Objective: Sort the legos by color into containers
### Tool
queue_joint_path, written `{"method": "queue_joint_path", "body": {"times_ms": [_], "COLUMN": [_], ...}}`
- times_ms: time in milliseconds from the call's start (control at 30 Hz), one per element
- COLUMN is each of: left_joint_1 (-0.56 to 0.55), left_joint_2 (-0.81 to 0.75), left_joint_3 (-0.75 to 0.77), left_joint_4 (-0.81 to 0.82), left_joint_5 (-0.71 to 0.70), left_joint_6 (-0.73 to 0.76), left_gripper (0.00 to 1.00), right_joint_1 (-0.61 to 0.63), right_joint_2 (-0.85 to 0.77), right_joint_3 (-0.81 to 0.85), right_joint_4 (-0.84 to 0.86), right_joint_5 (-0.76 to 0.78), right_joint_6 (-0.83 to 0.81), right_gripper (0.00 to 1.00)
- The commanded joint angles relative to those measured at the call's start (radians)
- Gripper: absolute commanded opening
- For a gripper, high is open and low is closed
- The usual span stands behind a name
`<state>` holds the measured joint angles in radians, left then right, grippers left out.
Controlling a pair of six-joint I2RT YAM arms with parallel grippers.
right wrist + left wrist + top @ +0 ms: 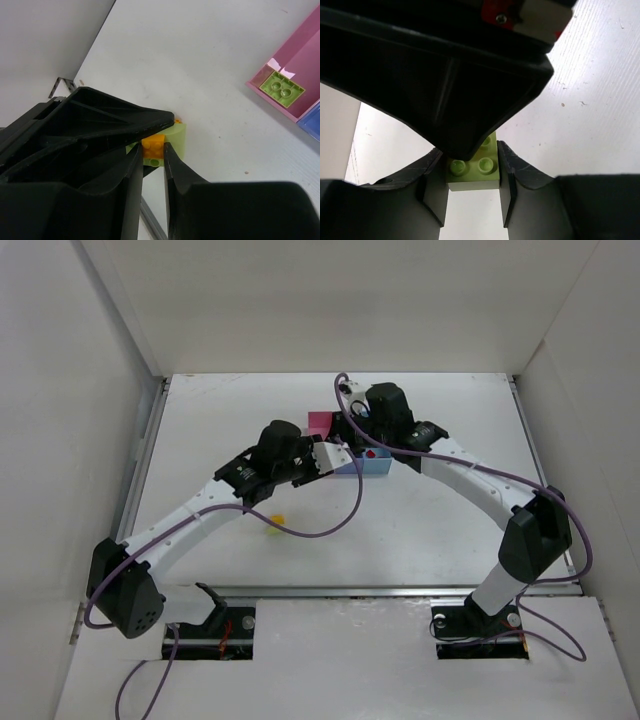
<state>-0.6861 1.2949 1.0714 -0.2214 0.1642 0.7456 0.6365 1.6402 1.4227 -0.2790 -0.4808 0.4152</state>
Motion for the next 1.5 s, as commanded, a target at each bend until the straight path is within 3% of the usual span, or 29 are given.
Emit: {"method": "queue_joint_path", "body": {"times_ms": [0,167,433,933,1100,1467], "left_joint_1": [-0.007,0.005,0.074,0.158,0.178,0.218], "left_joint_2": [-0.008,0.012,0.023,0.069,0.09,0.109], "left_joint_3": [0.022,0.002,-0.011,0.03,0.073,0.104], "left_joint_4": [-0.018,-0.078,-0.118,-0.127,-0.136,-0.136], "left_joint_5": [0.009,-0.06,-0.026,0.006,0.015,0.026], "left_joint_6": [-0.02,-0.034,-0.061,-0.086,-0.14,-0.198], "left_gripper": [0.0,0.0,0.0,0.0,0.0,0.0], "right_joint_1": [0.015,-0.03,-0.164,-0.195,-0.195,-0.204], "right_joint_2": [-0.048,-0.077,-0.126,-0.108,-0.03,0.297], "right_joint_3": [0.015,-0.019,-0.061,-0.061,-0.038,0.22], "right_joint_4": [0.07,0.034,0.043,0.034,0.024,-0.109], "right_joint_5": [-0.019,0.062,0.093,0.061,0.114,0.197], "right_joint_6": [-0.003,-0.003,0.025,0.016,0.007,-0.098], "right_gripper": [0.0,0.0,0.0,0.0,0.0,0.0]}}
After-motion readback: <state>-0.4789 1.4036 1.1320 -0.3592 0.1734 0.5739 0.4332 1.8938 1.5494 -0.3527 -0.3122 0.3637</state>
